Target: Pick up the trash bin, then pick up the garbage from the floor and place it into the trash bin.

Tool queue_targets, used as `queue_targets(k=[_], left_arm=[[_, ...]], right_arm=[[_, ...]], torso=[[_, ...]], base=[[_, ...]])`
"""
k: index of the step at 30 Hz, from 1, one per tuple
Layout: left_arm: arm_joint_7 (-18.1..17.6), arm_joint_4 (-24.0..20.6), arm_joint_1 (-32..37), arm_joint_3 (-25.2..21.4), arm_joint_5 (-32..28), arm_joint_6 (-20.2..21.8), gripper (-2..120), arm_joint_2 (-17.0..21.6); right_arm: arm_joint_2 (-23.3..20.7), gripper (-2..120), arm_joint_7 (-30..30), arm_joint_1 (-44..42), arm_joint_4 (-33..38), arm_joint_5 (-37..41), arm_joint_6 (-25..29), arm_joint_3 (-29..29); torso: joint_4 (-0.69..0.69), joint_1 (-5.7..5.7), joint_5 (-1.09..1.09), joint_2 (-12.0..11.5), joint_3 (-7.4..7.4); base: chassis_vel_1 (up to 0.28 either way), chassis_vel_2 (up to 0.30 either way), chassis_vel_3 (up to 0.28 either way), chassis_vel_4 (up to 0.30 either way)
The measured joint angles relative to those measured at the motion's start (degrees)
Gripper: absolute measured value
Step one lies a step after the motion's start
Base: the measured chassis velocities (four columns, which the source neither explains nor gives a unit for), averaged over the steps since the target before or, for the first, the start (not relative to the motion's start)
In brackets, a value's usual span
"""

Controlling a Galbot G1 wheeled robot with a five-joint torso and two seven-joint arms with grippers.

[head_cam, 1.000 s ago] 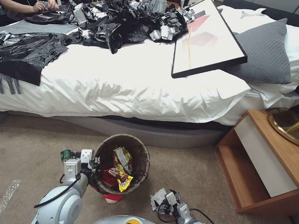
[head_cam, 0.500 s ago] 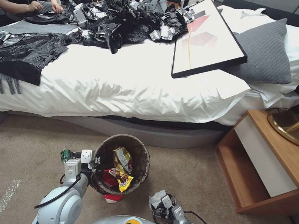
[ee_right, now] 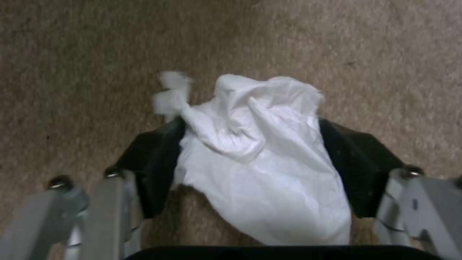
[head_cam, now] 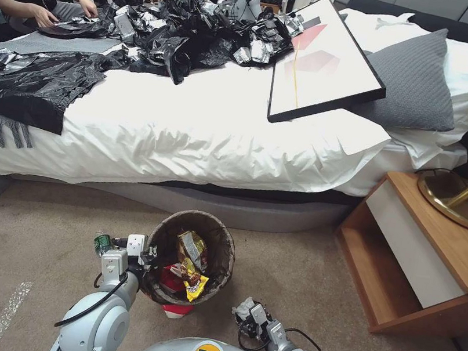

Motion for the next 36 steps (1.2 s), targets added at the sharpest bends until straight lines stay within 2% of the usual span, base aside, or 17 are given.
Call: queue_targets(k=[1,4,7,9,13,15,17,20,22,23,36], left_arm=[[0.01,0.0,0.0,0.02,0.05,-0.01,2,-0.03],[0.02,0.0,-0.01,0.02,0.08,-0.01,2,-0.05],[0.05,0.13,-0.1,0.06,0.1,-0.03,2,-0.04],[0.07,0.31,-0.24,0.09,0.12,-0.04,2,-0.04],[0.09,0.37,-0.27,0.13,0.12,-0.05,2,-0.04],[0.1,0.38,-0.29,0.11,0.12,-0.06,2,-0.01],[0.11,0.39,-0.29,0.1,0.12,-0.07,2,0.01],[0.11,0.38,-0.3,0.09,0.11,-0.08,2,0.01],[0.11,0.39,-0.3,0.08,0.11,-0.09,2,0.01],[0.11,0.39,-0.31,0.08,0.1,-0.09,2,0.01],[0.16,0.62,-0.47,0.01,0.05,-0.16,2,0.02]], right_arm=[[0.09,61,-0.07,0.01,-0.12,-0.07,0.12,-0.01],[0.13,59,-0.11,0.0,-0.18,-0.11,0.15,-0.02],[0.18,49,-0.15,-0.09,-0.38,-0.42,0.36,0.13],[0.14,42,-0.13,-0.15,-0.44,-0.58,0.46,0.26],[0.17,36,-0.11,-0.15,-0.5,-0.83,0.6,0.33],[0.35,27,0.04,-0.15,-0.64,-1.05,0.76,0.41],[0.37,24,0.15,-0.16,-0.67,-1.09,0.82,0.43],[0.37,11,0.2,-0.18,-0.75,-1.23,0.97,0.43],[0.37,7,0.22,-0.17,-0.8,-1.27,1.01,0.44],[0.36,0,0.26,-0.16,-0.91,-1.41,1.12,0.45],[0.34,0,0.52,-0.9,0.09,-2.14,2.26,1.4]], torso=[[0.0,0.0,0.03,0.0,0.0],[0.0,0.0,0.03,0.0,0.0],[0.01,0.0,0.1,0.0,0.0],[0.03,0.0,0.1,0.0,0.0],[0.03,0.0,0.1,0.0,0.0],[0.02,0.0,0.09,0.0,0.0],[0.02,0.0,0.1,0.0,0.0],[0.02,0.0,0.1,0.0,0.0],[0.02,0.0,0.1,0.0,0.0],[0.01,0.0,0.1,0.0,0.0],[0.0,0.0,0.08,-0.01,0.01]], base=[[0.0,0.0,0.0,0.0],[0.0,0.0,0.0,0.0],[0.0,0.0,0.0,0.0],[0.0,0.0,0.0,0.0],[0.0,0.0,0.0,0.0],[0.0,0.0,0.0,0.0],[0.0,0.0,0.0,0.0],[0.0,0.0,0.0,0.0],[0.0,0.0,0.0,0.0],[0.0,0.0,0.0,0.0],[0.0,0.0,0.0,0.0]])
